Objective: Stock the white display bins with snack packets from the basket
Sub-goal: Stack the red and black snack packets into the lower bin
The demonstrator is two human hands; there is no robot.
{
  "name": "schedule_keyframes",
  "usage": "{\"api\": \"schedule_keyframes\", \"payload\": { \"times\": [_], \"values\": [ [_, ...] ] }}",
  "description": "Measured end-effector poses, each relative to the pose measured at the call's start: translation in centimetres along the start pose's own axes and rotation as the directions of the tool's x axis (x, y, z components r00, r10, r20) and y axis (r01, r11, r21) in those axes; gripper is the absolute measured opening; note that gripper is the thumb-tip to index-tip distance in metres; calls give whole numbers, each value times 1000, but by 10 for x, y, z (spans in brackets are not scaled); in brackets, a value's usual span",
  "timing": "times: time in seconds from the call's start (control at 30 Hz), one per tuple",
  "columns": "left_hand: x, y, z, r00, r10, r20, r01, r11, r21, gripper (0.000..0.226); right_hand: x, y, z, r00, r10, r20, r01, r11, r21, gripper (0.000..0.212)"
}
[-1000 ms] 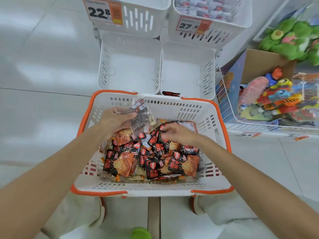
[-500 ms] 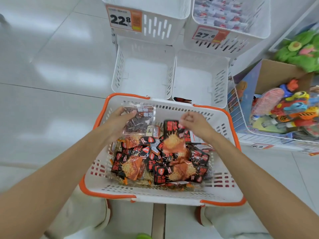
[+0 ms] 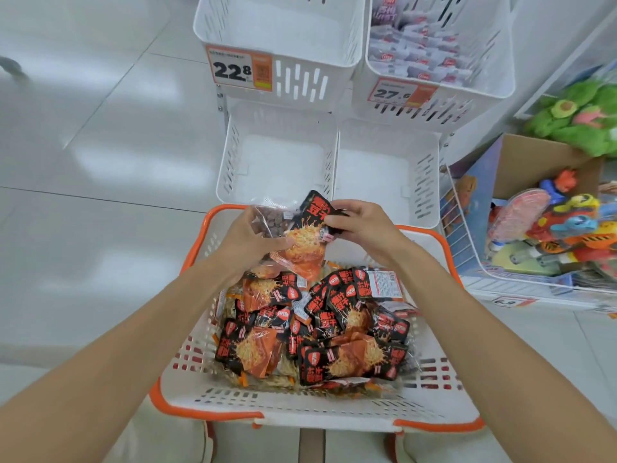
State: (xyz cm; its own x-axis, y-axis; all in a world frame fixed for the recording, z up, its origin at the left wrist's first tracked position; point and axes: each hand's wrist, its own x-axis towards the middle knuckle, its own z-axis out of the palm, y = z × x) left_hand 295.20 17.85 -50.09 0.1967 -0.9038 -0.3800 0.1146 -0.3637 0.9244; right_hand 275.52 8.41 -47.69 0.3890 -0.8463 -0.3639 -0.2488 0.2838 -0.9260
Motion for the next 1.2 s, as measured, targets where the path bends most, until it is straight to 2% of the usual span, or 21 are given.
{"api": "schedule_keyframes", "payload": {
  "times": [0.1,0.17,0.27,0.37,0.47,0.53,0.63,0.73,0.87,0.9,0.97,1.03,1.1,1.2],
  "values": [
    [18,14,4,999,32,-1,-32,999,2,44,2,-12,-23,999,25,33,-21,995,-95,15],
    [39,25,3,999,42,-30,-42,999,0,34,11,-18,-47,998,3,-65,-7,998,-62,16],
    [71,39,-1,991,111,-68,-109,994,31,35,31,-22,-86,964,-109,-242,92,992,-81,16],
    [100,46,-2,981,167,-96,-163,985,52,35,59,-13,-116,914,-266,-305,178,941,-289,18],
    [126,48,0,973,205,-103,-198,977,74,29,97,0,-133,889,-388,-243,196,803,-563,18],
    [143,45,-1,978,185,-99,-181,982,51,26,126,11,-138,931,-325,-165,129,718,-684,19],
    [164,36,-3,984,140,-108,-140,990,10,26,161,35,-133,998,-63,6,45,642,-765,26],
    [178,27,-6,981,135,-141,-130,990,46,28,176,45,-115,967,224,119,-70,685,-725,39],
    [186,19,-9,987,117,-109,-112,993,49,28,182,40,-106,940,320,116,-178,752,-635,45],
    [187,19,-10,989,112,-97,-109,993,41,28,181,37,-106,952,292,93,-174,765,-621,43],
    [186,22,-9,991,118,-70,-115,993,37,28,176,27,-98,994,106,28,-74,835,-546,40],
    [185,26,-6,990,138,-39,-135,989,65,27,167,7,-75,996,-60,61,77,941,-329,38],
    [184,33,-5,989,148,-15,-147,986,82,26,164,-12,-43,981,-57,183,85,986,-144,41],
    [179,46,-19,991,135,4,-134,988,72,25,167,-28,-4,977,-62,203,100,978,-182,31]
  ]
}}
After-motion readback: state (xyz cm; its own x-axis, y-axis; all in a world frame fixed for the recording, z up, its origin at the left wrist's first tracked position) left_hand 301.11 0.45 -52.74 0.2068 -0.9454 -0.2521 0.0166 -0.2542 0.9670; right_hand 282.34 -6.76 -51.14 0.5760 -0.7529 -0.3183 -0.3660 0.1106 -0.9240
